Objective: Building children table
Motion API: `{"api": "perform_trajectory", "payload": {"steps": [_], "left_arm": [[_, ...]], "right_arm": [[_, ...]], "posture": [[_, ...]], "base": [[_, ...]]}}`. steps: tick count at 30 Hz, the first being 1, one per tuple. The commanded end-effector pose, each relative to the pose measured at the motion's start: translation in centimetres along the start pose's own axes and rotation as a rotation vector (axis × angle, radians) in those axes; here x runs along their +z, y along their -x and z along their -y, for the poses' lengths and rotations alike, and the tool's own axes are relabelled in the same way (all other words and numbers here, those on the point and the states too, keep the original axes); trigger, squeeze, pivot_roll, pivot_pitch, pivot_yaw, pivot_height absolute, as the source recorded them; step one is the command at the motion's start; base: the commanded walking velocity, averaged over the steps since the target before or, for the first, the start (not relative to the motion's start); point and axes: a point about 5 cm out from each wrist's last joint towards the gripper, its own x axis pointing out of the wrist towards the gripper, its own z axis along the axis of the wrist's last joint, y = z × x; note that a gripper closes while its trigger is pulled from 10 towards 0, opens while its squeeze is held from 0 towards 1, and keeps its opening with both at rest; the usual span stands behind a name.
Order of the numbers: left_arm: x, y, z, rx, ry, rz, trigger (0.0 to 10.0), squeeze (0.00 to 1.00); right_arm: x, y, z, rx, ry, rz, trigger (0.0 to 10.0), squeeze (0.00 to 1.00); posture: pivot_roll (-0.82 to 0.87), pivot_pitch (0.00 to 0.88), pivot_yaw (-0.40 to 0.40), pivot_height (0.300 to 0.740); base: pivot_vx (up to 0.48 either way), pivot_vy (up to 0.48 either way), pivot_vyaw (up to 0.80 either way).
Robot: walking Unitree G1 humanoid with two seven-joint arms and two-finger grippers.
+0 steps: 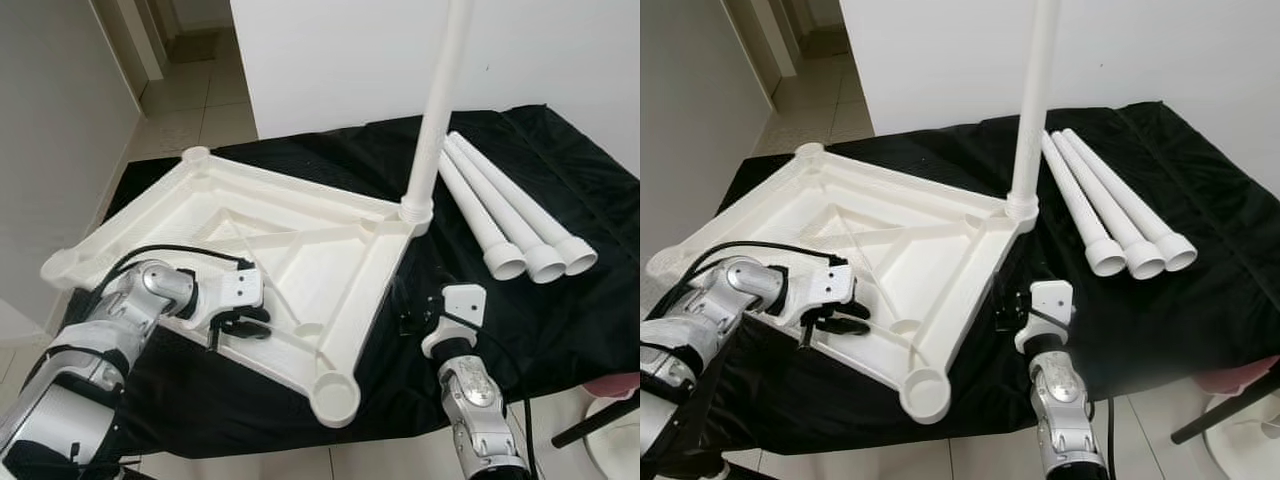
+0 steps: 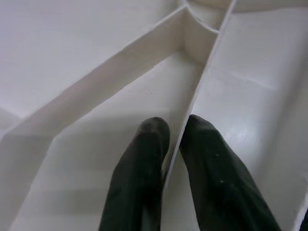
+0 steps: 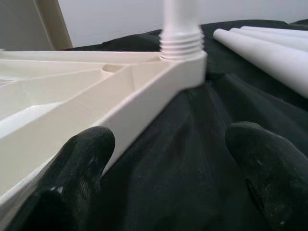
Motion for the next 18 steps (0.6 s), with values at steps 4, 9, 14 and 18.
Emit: {"api": "perform_trajectory", "payload": {"steps": [4, 9, 14, 18], "left_arm": [[-2.3, -1.0, 1.6, -0.024, 0.108, -0.05, 0.3, 0.0], [-1.6, -1.5, 1.4, 0.032, 0.115, 0.007, 0.0, 0.0], [-1.0, -1.9, 1.3, 0.078, 0.121, 0.059, 0.0, 0.0], [0.7, -2.9, 2.0, 0.109, 0.139, 0.19, 0.0, 0.0]], "right_arm": [[-0.2, 0.5, -0.2, -0.008, -0.011, -0.006, 10.0, 0.0], [-0.1, 0.4, -0.1, -0.018, -0.01, -0.004, 10.0, 0.0], [0.0, 0.4, 0.0, -0.023, -0.008, 0.0, 10.0, 0.0], [0.1, 0.2, 0.1, -0.036, -0.011, 0.007, 10.0, 0.0]], "posture": [[-0.08, 0.06, 0.129, 0.74], [-0.09, 0.059, 0.133, 0.74], [-0.09, 0.058, 0.135, 0.74], [-0.09, 0.054, 0.136, 0.74]], "base": [[0.0, 0.0, 0.0], [0.0, 0.0, 0.0], [0.0, 0.0, 0.0], [0.0, 0.0, 0.0]]}}
